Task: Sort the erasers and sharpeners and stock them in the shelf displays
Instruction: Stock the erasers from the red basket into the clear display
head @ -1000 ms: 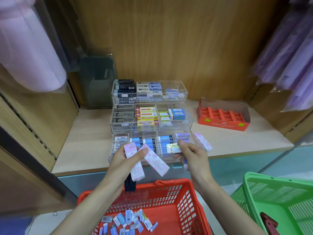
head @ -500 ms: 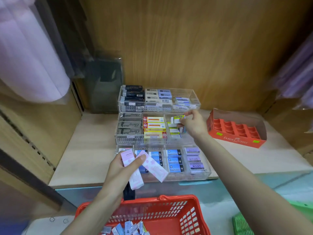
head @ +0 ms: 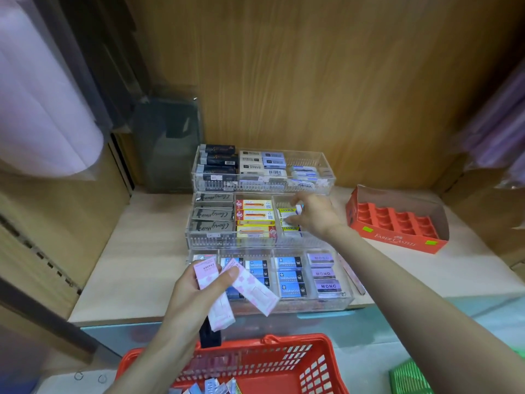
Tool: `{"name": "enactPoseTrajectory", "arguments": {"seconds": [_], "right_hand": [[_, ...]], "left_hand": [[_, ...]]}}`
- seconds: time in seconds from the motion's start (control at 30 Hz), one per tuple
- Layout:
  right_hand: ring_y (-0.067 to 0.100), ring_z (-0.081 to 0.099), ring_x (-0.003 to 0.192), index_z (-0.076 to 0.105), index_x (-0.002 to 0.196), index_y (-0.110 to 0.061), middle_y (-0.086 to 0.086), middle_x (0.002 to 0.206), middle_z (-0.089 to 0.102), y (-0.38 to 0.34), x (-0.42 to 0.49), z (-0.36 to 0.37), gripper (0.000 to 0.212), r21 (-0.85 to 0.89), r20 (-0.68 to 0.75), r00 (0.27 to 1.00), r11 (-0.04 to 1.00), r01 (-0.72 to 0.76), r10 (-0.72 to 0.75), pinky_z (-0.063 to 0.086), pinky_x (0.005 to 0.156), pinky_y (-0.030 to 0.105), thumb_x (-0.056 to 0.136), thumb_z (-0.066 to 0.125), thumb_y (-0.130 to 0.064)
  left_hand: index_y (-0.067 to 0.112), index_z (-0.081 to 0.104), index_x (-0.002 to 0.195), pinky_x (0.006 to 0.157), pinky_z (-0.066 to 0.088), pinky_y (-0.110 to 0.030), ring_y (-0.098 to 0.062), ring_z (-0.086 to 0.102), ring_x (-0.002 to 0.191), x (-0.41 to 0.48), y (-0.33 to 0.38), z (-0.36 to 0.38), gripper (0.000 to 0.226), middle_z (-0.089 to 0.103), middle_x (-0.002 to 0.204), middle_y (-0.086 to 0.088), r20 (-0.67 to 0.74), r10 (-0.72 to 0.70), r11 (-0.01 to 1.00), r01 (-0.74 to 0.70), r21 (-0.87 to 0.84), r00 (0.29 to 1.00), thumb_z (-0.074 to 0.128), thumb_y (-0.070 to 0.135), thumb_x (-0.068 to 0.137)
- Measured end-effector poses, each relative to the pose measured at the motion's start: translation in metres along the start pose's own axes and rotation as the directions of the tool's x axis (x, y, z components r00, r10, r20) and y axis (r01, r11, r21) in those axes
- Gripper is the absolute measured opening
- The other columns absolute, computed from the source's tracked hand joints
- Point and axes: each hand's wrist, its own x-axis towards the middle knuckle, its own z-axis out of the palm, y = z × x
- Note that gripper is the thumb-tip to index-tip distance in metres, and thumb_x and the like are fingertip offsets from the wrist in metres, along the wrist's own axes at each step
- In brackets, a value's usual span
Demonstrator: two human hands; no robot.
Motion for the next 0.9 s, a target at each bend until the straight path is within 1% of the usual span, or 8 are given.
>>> {"name": "enactPoseTrajectory", "arguments": {"seconds": [0.1,0.3,0.33,0.4,0.47,0.5,0.63,0.9], "right_hand": [[0.018,0.048,0.083,0.054,0.094,-0.023,-0.003,0.081,0.054,-0.002,-0.001,0.002,0.023,-0.158,-0.108,0.994,0.987,0.011,-0.029,0.031,0.066,0.031,0.084,0.064,-0.041],[0.025,0.057,0.084,0.054,0.090,-0.019,0.001,0.079,0.060,-0.009,0.008,0.008,0.020,-0.158,-0.119,0.993,0.987,-0.041,0.022,0.037,0.064,0.031,0.085,0.063,-0.036],[0.025,0.058,0.083,0.055,0.093,-0.017,0.004,0.082,0.061,-0.010,0.005,0.007,0.019,-0.118,-0.136,0.991,0.992,-0.034,0.018,0.038,0.062,0.030,0.086,0.061,-0.033],[0.022,0.055,0.076,0.053,0.102,-0.013,0.008,0.088,0.057,-0.011,-0.007,0.002,0.016,0.186,-0.151,0.988,0.982,0.002,0.027,0.040,0.051,0.021,0.088,0.054,-0.021],[0.014,0.048,0.070,0.048,0.107,-0.013,0.006,0.094,0.049,-0.011,-0.027,-0.001,0.020,0.578,-0.101,0.993,0.816,0.009,0.060,0.037,0.046,0.013,0.088,0.049,-0.007],[0.011,0.047,0.070,0.047,0.107,-0.014,0.004,0.095,0.047,-0.010,-0.040,-0.001,0.023,0.676,-0.085,0.995,0.737,0.025,0.044,0.038,0.052,0.012,0.088,0.051,-0.001],[0.011,0.052,0.088,0.050,0.100,-0.018,0.002,0.097,0.051,0.003,-0.090,0.005,0.035,0.781,-0.122,0.985,0.601,0.170,-0.120,0.044,0.077,0.022,0.084,0.057,0.012],[0.004,0.058,0.087,0.053,0.092,-0.011,-0.001,0.094,0.058,0.020,-0.149,0.016,0.035,0.854,-0.145,0.986,0.493,0.168,-0.086,0.047,0.074,0.016,0.076,0.062,0.019]], "left_hand": [[0.015,0.064,0.095,0.063,0.042,-0.031,-0.012,0.059,0.068,0.000,-0.001,-0.001,0.018,0.070,0.076,0.004,0.000,-0.001,1.000,0.001,-0.006,1.000,0.072,0.020,0.079],[0.011,0.063,0.097,0.074,0.043,-0.034,-0.017,0.062,0.077,0.002,-0.001,-0.003,0.022,0.072,0.084,-0.001,-0.006,0.024,1.000,-0.024,-0.016,1.000,0.072,0.019,0.079],[0.010,0.063,0.099,0.076,0.043,-0.035,-0.017,0.061,0.078,0.002,-0.001,-0.003,0.024,0.072,0.086,-0.003,-0.007,0.026,0.999,-0.026,-0.021,1.000,0.072,0.019,0.079],[0.009,0.062,0.101,0.077,0.044,-0.036,-0.019,0.061,0.081,0.004,-0.002,-0.003,0.028,0.071,0.089,-0.006,-0.013,0.027,0.999,-0.027,-0.031,1.000,0.073,0.020,0.078],[0.008,0.062,0.103,0.076,0.044,-0.035,-0.019,0.061,0.082,0.004,-0.003,-0.003,0.029,0.070,0.091,-0.007,-0.013,0.027,0.999,-0.027,-0.035,1.000,0.073,0.020,0.079],[0.008,0.062,0.103,0.075,0.044,-0.034,-0.018,0.060,0.081,0.004,-0.004,-0.002,0.028,0.070,0.091,-0.006,-0.012,0.024,0.999,-0.025,-0.041,1.000,0.073,0.019,0.079],[0.013,0.063,0.093,0.071,0.043,-0.032,-0.017,0.059,0.080,0.002,-0.007,0.005,0.023,0.070,0.088,-0.003,-0.005,0.022,0.999,-0.022,-0.046,1.000,0.076,0.021,0.076],[0.007,0.055,0.098,0.051,0.040,-0.015,-0.008,0.049,0.063,0.002,-0.020,0.038,0.025,0.056,0.077,0.000,-0.012,0.051,0.997,-0.052,-0.058,0.999,0.069,0.020,0.083]]}}
